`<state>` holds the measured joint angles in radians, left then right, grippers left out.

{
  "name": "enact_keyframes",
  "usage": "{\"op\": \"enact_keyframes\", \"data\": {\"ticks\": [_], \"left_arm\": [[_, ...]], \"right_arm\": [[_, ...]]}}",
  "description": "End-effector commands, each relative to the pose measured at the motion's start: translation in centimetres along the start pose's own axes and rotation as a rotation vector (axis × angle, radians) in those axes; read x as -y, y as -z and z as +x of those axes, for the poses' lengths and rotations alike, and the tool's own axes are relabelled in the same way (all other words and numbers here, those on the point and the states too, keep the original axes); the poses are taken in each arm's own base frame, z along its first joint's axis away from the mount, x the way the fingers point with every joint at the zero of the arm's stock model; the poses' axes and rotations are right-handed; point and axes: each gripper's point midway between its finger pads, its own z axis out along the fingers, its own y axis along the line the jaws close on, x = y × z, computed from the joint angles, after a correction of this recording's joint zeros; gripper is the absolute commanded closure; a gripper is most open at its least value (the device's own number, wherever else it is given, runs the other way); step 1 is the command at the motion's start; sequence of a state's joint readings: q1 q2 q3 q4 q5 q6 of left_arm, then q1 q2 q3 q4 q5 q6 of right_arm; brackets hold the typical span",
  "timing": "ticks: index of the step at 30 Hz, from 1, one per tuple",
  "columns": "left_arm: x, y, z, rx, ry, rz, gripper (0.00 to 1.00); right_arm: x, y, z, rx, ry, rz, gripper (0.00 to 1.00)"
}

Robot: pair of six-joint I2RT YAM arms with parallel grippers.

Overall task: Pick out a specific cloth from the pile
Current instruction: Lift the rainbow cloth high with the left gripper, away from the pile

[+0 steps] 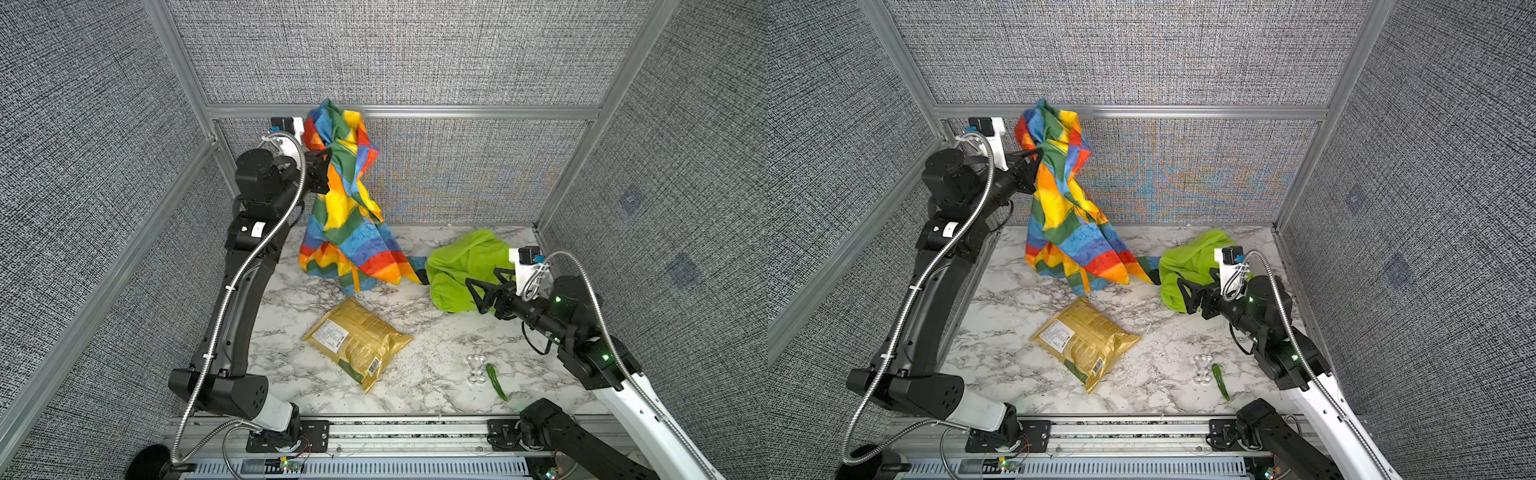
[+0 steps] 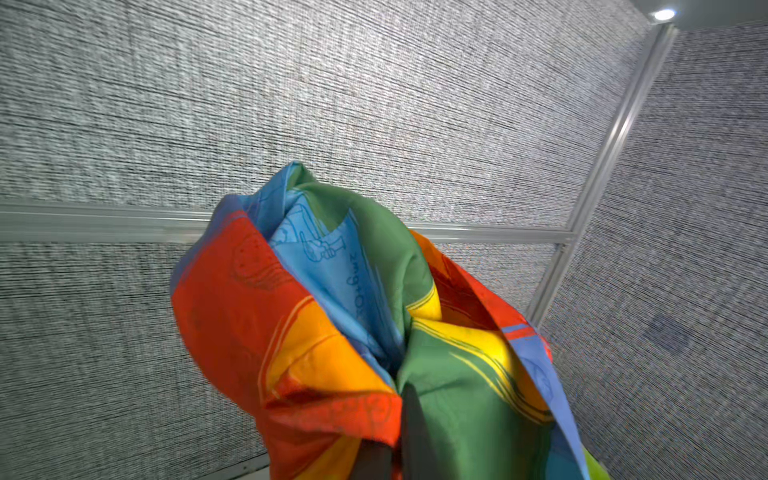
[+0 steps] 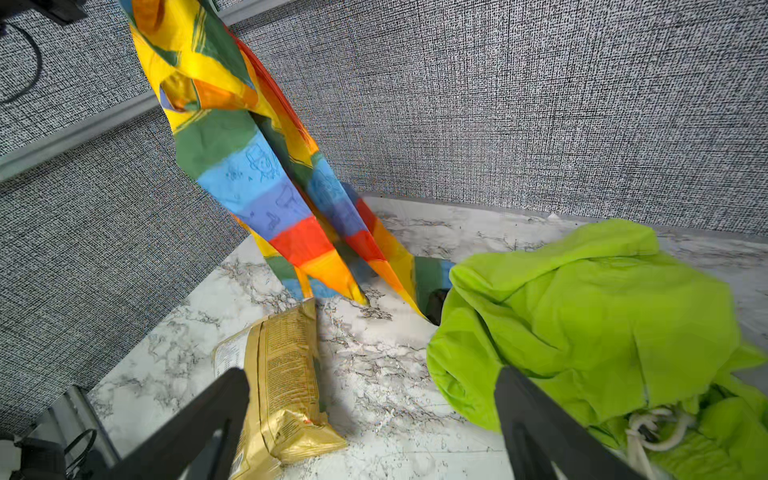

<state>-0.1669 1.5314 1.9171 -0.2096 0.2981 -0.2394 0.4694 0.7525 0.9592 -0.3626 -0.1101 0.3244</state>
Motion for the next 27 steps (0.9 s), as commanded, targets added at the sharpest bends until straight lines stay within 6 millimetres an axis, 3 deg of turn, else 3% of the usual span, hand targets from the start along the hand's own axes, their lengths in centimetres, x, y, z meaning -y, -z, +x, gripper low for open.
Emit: {"op": "enact_keyframes", "data": {"ticks": [1,8,15,20,27], "left_arm": [[-1.7,0.5,-3.3,0.068,-0.033,-0.054,1.0],[-5.3,1.7,-9.2,0.176,-0.055,-0.13,1.0],[-5.7,3.1,-12.8,0.295,-0.03,-0.091,1.0],[-5.2,2.0,-11.5,0.262,0.024,-0.012,1.0],[-7.4,-0.6,-6.0,0.156,0.067,0.002,1.0]], "right_arm": [[-0.2,0.0,0.0,0.007,0.008,-0.013,0.03],[-0.2,0.2,0.3,-0.004,0.005,-0.016,0.03],[-0.1,0.3,0.4,0.004,-0.005,-0.011,0.03],[-0.1,0.1,0.7,-0.005,-0.017,-0.013,0.03],[0.1,0.1,1.3,-0.014,-0.027,-0.006,0.03]]}}
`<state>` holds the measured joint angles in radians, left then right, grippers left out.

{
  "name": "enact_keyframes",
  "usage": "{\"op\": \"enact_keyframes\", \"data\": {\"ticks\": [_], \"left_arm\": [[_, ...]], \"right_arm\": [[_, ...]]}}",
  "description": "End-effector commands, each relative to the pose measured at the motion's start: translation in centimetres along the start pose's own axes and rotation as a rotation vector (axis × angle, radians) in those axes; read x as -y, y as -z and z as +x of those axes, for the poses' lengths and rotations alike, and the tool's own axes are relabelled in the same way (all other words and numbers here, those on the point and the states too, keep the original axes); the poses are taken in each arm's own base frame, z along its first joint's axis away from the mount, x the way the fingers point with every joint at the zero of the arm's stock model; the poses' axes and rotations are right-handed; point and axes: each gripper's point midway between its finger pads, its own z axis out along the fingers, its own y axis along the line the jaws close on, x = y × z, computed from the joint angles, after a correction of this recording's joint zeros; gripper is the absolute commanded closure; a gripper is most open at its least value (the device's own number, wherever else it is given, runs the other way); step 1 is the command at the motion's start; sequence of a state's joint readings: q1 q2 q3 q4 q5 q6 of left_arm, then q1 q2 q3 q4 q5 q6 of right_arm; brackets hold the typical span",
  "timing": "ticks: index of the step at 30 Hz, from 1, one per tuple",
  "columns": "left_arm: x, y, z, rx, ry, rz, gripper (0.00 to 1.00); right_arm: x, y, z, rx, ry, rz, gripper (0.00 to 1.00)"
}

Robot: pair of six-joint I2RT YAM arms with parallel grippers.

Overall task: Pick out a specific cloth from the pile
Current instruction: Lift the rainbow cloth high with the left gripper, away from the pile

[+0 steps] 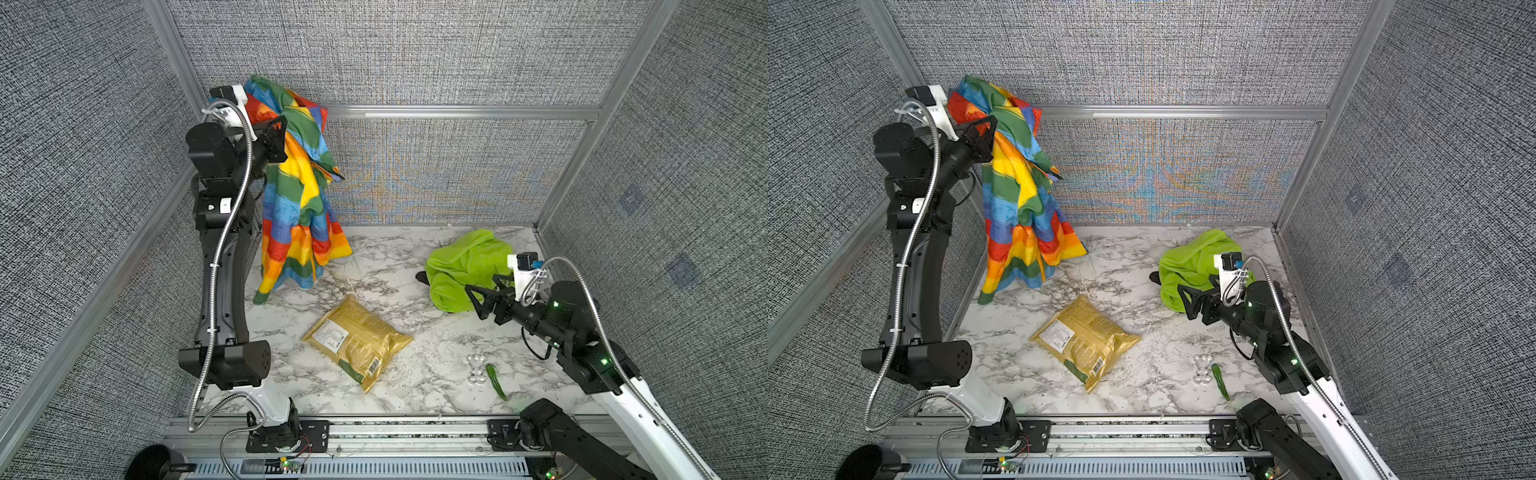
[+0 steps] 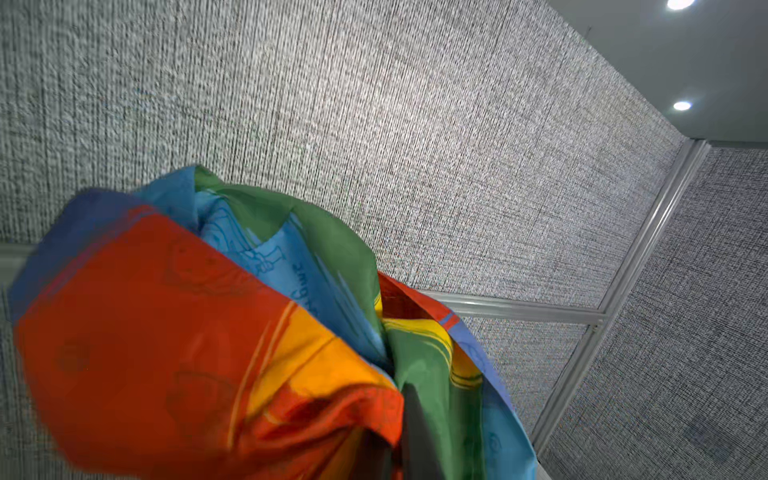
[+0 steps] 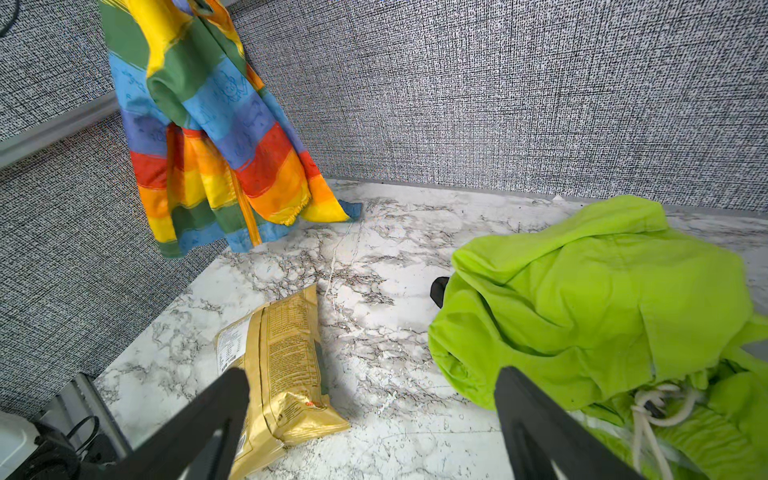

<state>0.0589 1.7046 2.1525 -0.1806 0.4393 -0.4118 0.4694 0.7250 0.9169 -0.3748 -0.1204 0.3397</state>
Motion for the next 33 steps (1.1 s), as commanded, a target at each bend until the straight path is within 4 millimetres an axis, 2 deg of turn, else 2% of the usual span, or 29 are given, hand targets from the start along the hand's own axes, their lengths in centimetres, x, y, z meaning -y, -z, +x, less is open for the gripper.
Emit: {"op": "enact_keyframes", "data": {"ticks": [1,4,7,13,22,27,30,31,33], "left_arm": [[0.5,-0.5,-0.1,0.043,-0.031,0.061,1.0],[-0.7,-1.5,2.3,0.015,-0.015,0.071,1.0],[-1.5,-2.1,3.8,0.004,-0.014,0.072,1.0],[-1.0,-2.3,6.5,-0.013,-0.018,0.139,1.0],[-3.7,-2.9,12.3,-0.062,-0.032,0.104,1.0],[-3.2,-3.1,15.9,-0.101,0.002,0.145,1.0],[-2.5,-2.1,18.9,-0.146,-0.027,0.134,1.0],[-2.2,-1.7,19.9,-0.16,-0.043,0.131,1.0],[-2.0,-1.0,22.3,-0.21,-0.05,0.118,1.0]], "right_arm": [[-0.1,-0.1,-0.3,0.013,-0.01,-0.003,0.03],[0.0,-0.1,-0.3,0.01,-0.01,0.0,0.03],[0.0,-0.1,-0.3,0.009,-0.01,0.0,0.03],[0.1,-0.2,-0.1,0.006,-0.017,0.006,0.03],[-0.1,-0.9,0.3,-0.006,-0.034,-0.014,0.03],[0.0,-0.8,0.4,-0.01,-0.038,-0.009,0.03],[0.1,-0.3,0.3,-0.001,-0.035,0.004,0.03],[0.6,-0.7,1.5,-0.025,-0.039,0.015,0.03],[0.6,-0.7,1.7,-0.029,-0.039,0.016,0.03]]}}
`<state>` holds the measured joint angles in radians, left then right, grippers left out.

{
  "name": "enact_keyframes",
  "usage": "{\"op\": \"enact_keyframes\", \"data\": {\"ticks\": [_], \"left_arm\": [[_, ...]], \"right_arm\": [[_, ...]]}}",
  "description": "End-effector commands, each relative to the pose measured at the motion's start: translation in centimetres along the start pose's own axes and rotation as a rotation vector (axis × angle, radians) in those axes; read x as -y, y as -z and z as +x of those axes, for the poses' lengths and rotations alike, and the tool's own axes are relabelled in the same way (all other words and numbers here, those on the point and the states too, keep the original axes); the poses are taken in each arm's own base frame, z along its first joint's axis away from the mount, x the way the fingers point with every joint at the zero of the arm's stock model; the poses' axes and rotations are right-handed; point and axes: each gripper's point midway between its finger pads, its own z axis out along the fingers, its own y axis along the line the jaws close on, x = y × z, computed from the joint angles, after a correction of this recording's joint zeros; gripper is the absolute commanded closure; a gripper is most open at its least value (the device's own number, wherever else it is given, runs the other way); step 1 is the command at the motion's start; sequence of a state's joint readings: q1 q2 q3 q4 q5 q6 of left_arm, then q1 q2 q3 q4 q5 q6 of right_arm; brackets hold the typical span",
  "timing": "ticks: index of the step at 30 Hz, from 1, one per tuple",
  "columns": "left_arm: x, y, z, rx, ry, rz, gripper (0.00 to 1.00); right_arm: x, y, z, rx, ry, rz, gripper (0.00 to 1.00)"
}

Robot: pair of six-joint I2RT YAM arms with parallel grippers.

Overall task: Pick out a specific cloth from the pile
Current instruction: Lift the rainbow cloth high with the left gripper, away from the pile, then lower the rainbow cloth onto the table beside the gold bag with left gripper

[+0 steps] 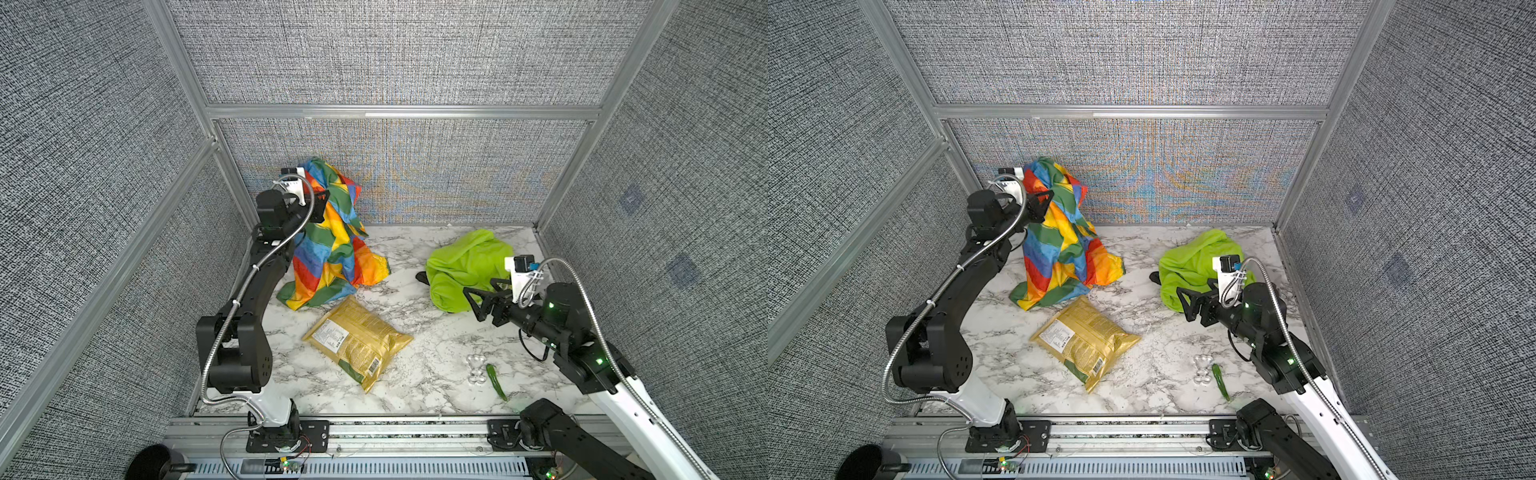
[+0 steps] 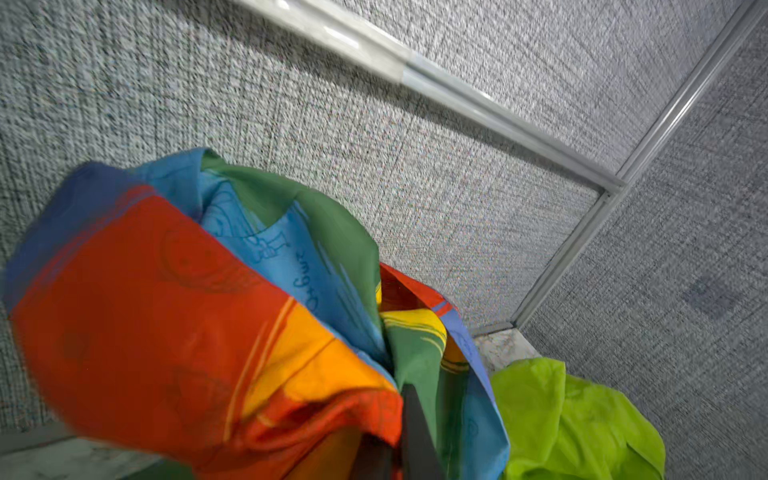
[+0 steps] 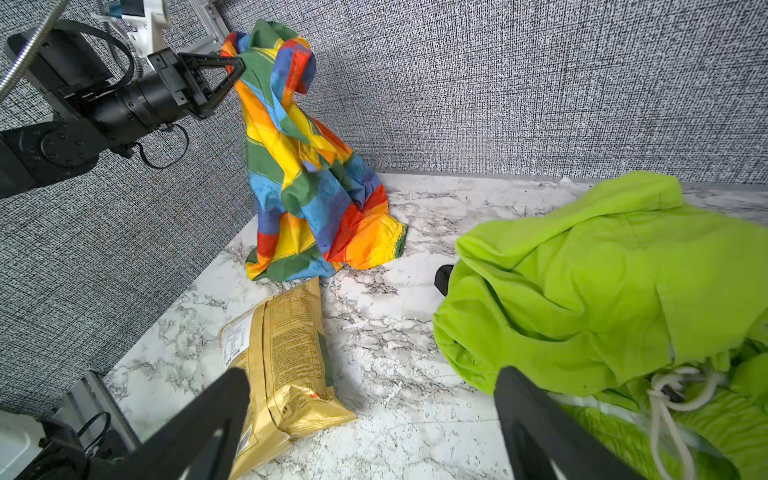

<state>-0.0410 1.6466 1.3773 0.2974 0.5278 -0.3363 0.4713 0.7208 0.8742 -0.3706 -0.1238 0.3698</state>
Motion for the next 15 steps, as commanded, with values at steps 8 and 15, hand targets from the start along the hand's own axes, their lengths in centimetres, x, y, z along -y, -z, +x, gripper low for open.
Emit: {"op": "enact_keyframes", "data": {"ticks": [8,15], "left_arm": [[-0.9,2.1,7.3,-0.092,0.005,-0.058,1.0],[-1.7,2.1,13.3,-0.21,0.139,-0.025,1.0]], "right_arm": [[-0.1,-1.0,0.3,-0.008,-0.013,-0.01,0.03],[0.1,-1.0,0.7,-0.014,-0.016,-0.004,0.03]]}}
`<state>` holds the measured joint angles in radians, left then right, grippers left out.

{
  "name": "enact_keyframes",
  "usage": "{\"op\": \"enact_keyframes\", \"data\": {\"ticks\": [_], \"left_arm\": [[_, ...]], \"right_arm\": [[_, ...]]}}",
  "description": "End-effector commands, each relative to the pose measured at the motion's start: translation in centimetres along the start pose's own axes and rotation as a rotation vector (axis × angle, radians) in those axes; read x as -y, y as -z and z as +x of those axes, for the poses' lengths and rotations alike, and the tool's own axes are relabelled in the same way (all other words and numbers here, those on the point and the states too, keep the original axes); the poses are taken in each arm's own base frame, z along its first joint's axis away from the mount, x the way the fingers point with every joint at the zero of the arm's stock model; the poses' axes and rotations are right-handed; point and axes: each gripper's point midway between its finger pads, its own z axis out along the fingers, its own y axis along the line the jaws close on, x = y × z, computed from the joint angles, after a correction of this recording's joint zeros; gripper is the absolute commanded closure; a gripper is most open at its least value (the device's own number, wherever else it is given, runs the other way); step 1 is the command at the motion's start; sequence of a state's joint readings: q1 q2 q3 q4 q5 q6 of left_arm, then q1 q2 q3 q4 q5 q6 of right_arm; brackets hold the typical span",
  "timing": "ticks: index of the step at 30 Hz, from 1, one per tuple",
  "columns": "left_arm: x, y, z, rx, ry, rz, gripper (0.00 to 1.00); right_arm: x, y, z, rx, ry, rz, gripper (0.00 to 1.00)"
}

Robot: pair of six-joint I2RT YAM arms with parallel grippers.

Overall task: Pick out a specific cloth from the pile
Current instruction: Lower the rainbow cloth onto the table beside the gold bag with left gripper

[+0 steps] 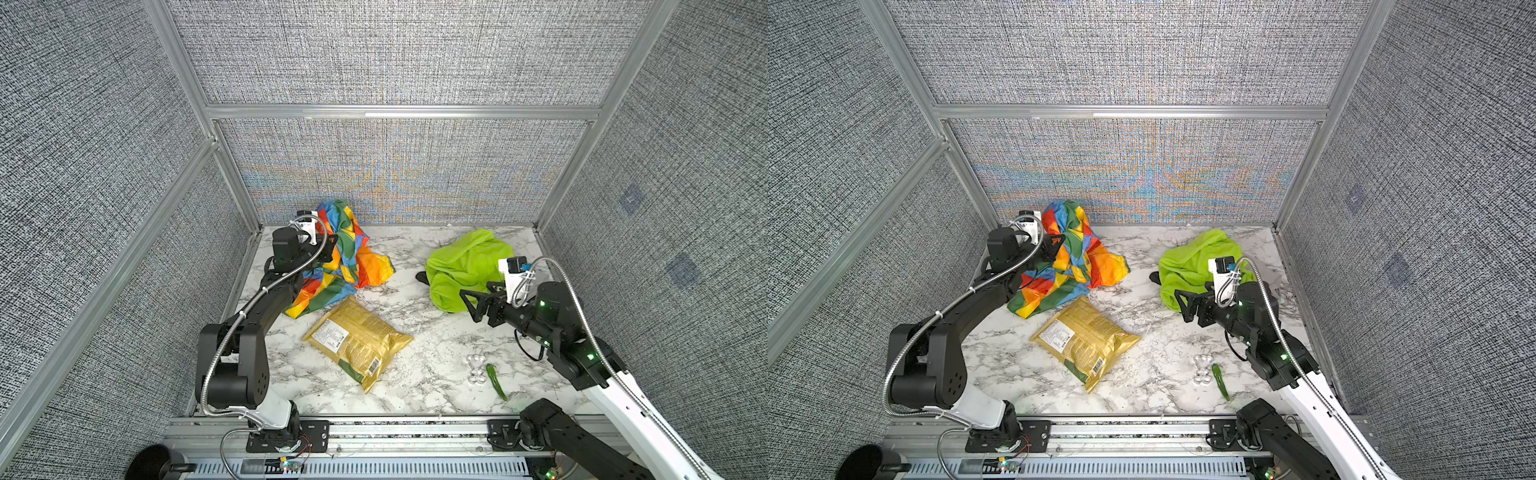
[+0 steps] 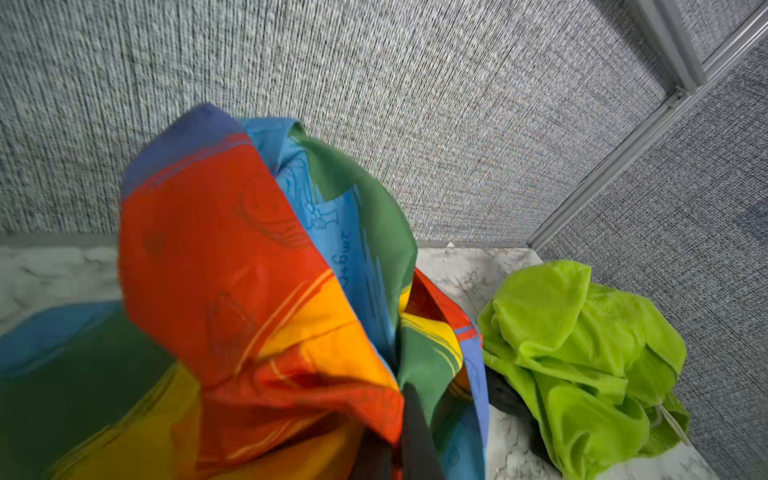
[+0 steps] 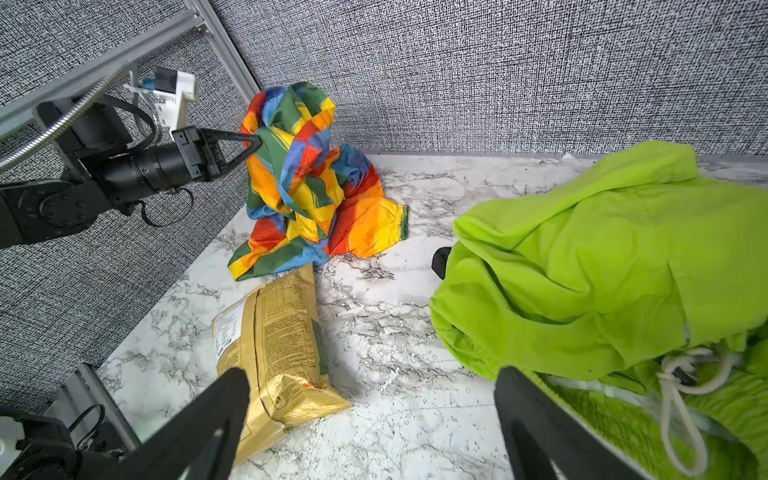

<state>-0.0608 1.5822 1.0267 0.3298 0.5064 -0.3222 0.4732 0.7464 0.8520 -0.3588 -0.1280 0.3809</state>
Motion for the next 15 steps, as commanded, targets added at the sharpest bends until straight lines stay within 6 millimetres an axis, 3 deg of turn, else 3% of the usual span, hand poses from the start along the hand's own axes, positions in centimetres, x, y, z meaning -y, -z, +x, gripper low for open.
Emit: {"op": "enact_keyframes", "data": {"ticks": [1,10,15], "left_arm": [[0.2,-0.9,1.1,-0.021,0.039,0.055,1.0],[-1.0,-5.3,7.9,-0.196,0.102,0.012,1.0],[-3.2,-7.7,11.5,-0.296,0.122,-0.118,0.95]], "right_arm": [[-0.2,0.1,-0.5,0.023,0.0,-0.009,0.03],[-0.1,-0.1,-0.2,0.018,-0.005,-0.005,0.03],[0.1,0.1,0.0,0.016,-0.005,0.001,0.03]]}}
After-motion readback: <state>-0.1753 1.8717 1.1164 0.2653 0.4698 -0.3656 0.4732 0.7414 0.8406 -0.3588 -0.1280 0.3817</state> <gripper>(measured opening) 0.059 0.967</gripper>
